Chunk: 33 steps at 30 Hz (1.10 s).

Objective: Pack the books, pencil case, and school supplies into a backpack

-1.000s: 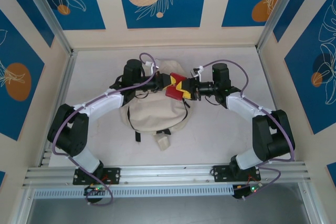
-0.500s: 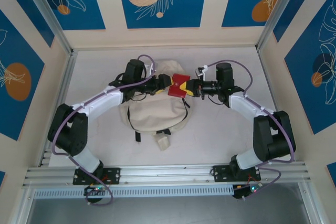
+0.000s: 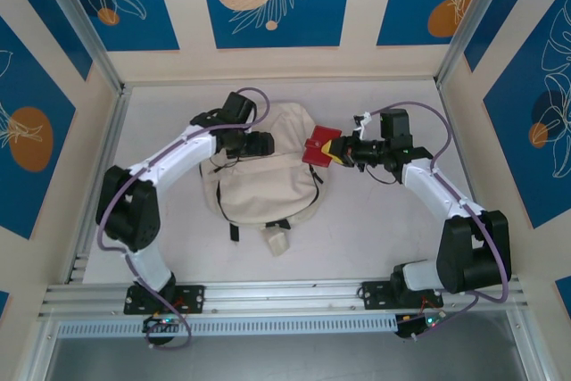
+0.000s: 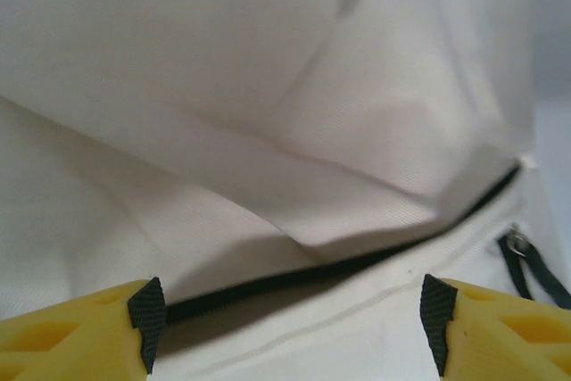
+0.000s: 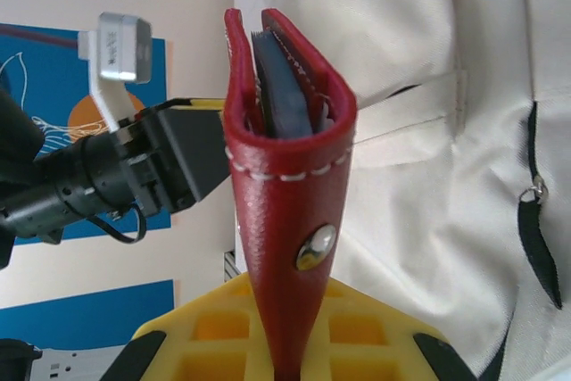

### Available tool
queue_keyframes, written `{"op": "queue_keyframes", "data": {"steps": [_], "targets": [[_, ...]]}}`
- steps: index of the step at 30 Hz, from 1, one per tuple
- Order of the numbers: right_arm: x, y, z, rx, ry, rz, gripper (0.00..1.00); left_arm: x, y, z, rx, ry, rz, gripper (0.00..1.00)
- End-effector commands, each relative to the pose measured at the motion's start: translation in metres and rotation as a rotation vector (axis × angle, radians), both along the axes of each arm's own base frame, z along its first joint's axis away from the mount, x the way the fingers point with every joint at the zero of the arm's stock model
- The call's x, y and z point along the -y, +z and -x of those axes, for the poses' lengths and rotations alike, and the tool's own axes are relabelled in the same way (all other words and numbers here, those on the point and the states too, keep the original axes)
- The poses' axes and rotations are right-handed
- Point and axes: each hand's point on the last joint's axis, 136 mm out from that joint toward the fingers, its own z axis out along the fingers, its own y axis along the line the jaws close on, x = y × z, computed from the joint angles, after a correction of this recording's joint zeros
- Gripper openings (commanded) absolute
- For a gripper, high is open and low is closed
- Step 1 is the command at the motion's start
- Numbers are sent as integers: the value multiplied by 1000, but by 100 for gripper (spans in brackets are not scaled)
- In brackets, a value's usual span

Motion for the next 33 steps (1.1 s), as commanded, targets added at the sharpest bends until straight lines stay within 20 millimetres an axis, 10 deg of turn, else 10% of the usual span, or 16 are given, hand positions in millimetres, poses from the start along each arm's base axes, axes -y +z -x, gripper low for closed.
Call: {"op": "queue_keyframes", "data": {"steps": [1,13,19,26,33], "targets": [[0,6,2,36,14,21,4,0,-7,-10,-60,85,24,76],[-2,0,6,29,34,-1,4,33,-25,-32,-134,151,163,55],[-4,-3,6,18,39,-11,4,32,-21,-34,-119,147,160,27],[-8,-3,11,15,47,-9,4,26,4,-31,-56,130,160,2],[-31,-12,36,-8,99,7,4,23,33,-21,3,114,207,0]]}}
